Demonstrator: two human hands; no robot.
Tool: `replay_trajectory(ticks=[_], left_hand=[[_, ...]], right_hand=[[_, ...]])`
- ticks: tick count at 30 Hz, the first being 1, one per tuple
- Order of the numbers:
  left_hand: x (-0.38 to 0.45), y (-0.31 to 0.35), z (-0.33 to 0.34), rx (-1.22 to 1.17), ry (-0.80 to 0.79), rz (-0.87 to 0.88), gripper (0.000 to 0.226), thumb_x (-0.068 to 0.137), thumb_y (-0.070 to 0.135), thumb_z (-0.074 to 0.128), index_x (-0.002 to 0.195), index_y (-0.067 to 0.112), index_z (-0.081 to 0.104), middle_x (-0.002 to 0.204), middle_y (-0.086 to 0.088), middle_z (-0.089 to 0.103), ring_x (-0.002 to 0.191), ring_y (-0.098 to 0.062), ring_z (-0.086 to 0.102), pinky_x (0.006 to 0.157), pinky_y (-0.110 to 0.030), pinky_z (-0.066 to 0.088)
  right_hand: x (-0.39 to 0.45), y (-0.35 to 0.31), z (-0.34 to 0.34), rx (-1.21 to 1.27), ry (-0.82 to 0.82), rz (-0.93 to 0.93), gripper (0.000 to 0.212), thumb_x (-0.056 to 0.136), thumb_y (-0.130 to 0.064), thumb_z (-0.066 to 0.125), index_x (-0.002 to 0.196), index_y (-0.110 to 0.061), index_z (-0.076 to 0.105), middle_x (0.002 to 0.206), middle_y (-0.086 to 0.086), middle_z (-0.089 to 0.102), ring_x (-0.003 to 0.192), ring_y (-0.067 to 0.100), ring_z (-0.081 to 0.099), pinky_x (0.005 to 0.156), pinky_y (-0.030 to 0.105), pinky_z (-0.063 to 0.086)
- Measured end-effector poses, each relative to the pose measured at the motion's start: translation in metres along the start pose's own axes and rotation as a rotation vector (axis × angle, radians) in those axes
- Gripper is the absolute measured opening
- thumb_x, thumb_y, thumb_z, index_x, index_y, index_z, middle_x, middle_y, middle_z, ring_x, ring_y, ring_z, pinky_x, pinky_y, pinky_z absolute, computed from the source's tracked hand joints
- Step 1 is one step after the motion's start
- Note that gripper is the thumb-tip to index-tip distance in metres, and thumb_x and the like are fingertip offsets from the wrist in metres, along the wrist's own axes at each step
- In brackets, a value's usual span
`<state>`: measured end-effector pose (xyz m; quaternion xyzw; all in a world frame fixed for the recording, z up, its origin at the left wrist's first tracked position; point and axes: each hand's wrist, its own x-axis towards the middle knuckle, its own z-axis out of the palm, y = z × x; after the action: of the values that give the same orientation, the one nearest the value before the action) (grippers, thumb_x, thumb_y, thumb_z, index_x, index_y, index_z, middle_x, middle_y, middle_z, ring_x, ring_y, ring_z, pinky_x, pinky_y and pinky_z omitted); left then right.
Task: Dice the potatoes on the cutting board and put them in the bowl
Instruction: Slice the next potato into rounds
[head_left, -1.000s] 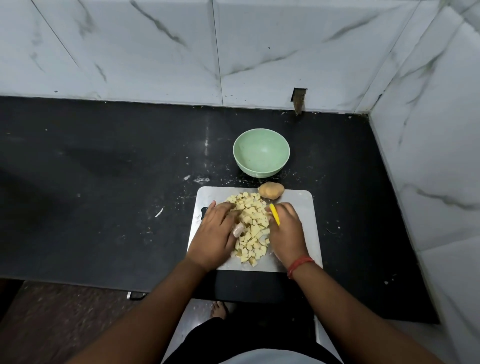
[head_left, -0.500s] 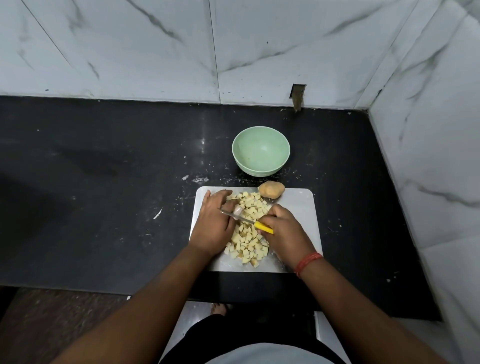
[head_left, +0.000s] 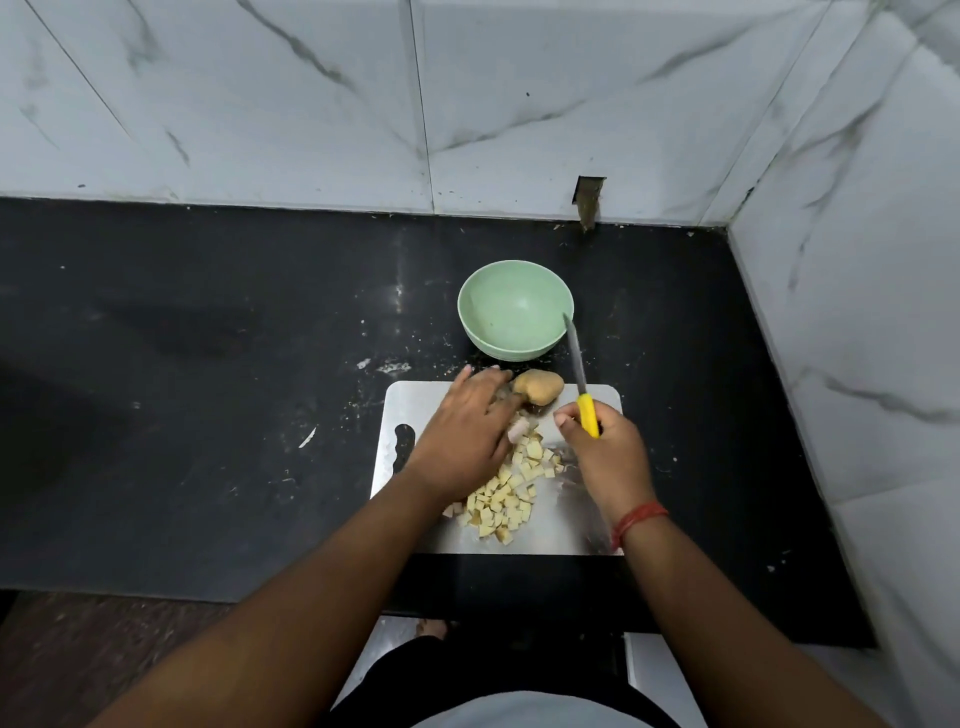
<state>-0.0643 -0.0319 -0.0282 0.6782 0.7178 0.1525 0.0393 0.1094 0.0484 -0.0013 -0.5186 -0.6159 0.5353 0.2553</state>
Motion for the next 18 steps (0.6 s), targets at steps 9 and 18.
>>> replay_trajectory(ticks=[9,18], left_hand=[[0.031,0.04,0.007,0.068,-0.036,0.022,0.054,0.1,0.046,0.03,0.134,0.014,0.058,0.136,-0.013,0.052,0.125,-0.033,0.05,0.12,-0.053,0.028],[0.026,0.068,0.001,-0.41,0.117,0.184,0.035,0.101,0.022,0.049,0.128,0.004,0.062,0.134,-0.013,0.049,0.123,-0.02,0.05,0.106,-0.025,0.041]], right_hand=[[0.005,0.011,-0.025,0.061,0.129,0.04,0.013,0.094,-0.03,0.063,0.087,-0.02,0.068,0.079,0.001,0.064,0.071,0.013,0.057,0.065,0.03,0.05],[0.031,0.007,-0.034,0.002,0.126,-0.084,0.017,0.094,-0.024,0.057,0.098,-0.038,0.065,0.113,-0.004,0.063,0.103,0.011,0.062,0.092,0.033,0.052]])
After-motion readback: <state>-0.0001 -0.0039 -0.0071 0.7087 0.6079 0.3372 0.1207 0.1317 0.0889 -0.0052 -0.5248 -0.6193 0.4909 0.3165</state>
